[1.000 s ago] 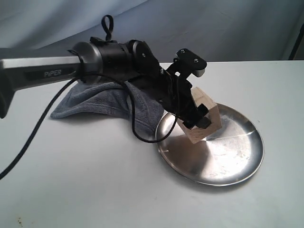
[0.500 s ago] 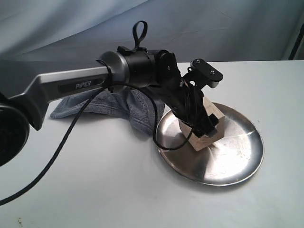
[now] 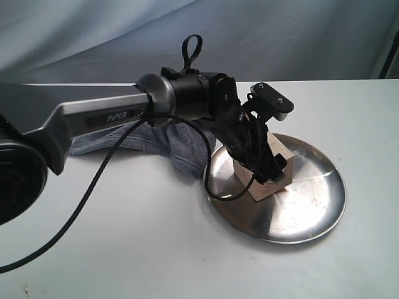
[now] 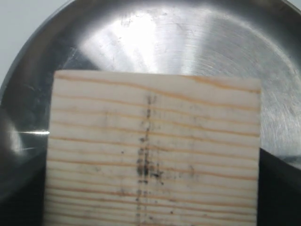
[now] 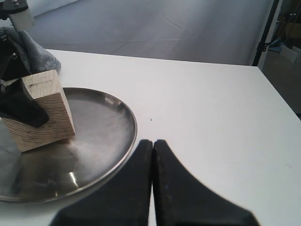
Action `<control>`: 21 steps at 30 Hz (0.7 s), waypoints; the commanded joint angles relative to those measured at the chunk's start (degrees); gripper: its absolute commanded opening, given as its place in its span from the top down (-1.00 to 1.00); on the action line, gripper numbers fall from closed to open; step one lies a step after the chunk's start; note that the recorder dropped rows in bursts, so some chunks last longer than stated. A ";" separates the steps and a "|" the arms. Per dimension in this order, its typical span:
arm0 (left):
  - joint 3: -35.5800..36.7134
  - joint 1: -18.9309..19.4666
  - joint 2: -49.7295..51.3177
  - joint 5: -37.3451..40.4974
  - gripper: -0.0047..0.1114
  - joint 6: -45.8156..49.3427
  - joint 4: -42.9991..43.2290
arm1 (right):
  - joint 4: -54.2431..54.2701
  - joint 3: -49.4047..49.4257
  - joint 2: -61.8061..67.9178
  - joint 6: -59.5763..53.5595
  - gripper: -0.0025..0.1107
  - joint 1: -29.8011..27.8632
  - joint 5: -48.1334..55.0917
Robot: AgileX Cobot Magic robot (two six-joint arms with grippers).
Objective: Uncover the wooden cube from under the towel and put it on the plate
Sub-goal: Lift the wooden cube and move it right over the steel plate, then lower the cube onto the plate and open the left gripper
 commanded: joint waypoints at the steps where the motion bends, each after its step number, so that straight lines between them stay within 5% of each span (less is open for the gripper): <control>1: -0.50 0.07 -0.22 -1.51 0.83 -0.79 -0.27 | -0.48 0.20 -0.31 -0.12 0.96 0.13 -0.02; 5: -0.50 0.07 -0.33 -1.55 0.35 -0.09 -1.82 | -0.48 0.20 -0.31 -0.12 0.96 0.13 -0.02; 9: -0.50 0.07 -0.87 -1.66 -0.79 0.65 -4.04 | -0.48 0.20 -0.31 -0.12 0.96 0.13 -0.02; 21: -0.50 0.07 -5.89 7.31 -0.87 2.67 0.14 | -0.48 0.20 -0.31 -0.12 0.96 0.13 -0.02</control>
